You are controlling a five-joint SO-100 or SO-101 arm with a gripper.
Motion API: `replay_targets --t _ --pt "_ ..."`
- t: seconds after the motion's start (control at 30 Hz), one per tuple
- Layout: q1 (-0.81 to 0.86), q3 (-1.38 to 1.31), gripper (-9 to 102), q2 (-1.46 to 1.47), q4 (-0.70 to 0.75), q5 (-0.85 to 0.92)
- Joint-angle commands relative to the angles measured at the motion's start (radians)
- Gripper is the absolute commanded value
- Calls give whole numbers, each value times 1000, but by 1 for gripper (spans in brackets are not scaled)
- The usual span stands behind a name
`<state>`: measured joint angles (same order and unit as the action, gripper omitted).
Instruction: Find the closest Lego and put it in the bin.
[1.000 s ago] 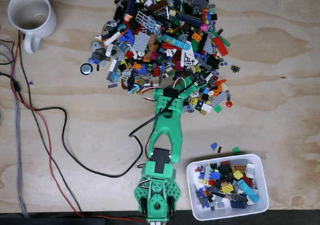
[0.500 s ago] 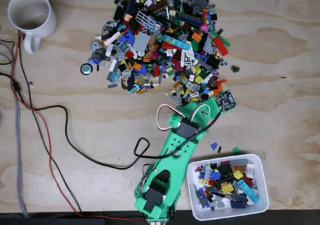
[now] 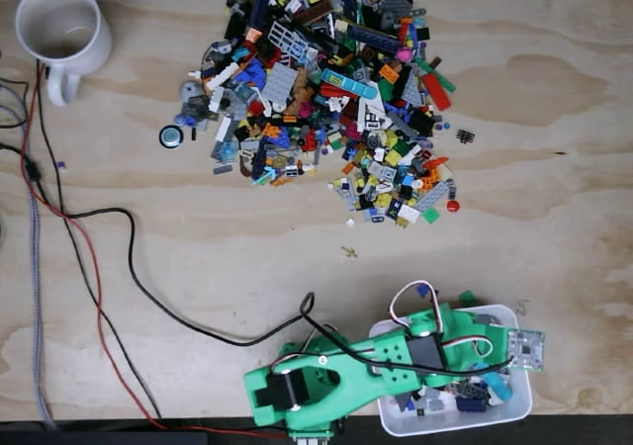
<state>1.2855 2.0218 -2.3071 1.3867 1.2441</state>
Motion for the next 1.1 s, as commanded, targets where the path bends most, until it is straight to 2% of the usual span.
replay_targets --t 0.0,0.07,0.23,0.43,0.53,0.7,0.8,1.07 --pt "109 44 3 -48 -81 72" --pt "120 71 3 -41 -115 84" --pt "91 84 15 -40 -192 69" --pt "-52 83 19 -84 -319 38" --pt "-235 81 17 -127 -341 21" --pt "-594 67 17 -138 -259 -3" --pt "-779 44 17 -89 -198 -84" --pt "-1104 9 17 87 -140 -298"
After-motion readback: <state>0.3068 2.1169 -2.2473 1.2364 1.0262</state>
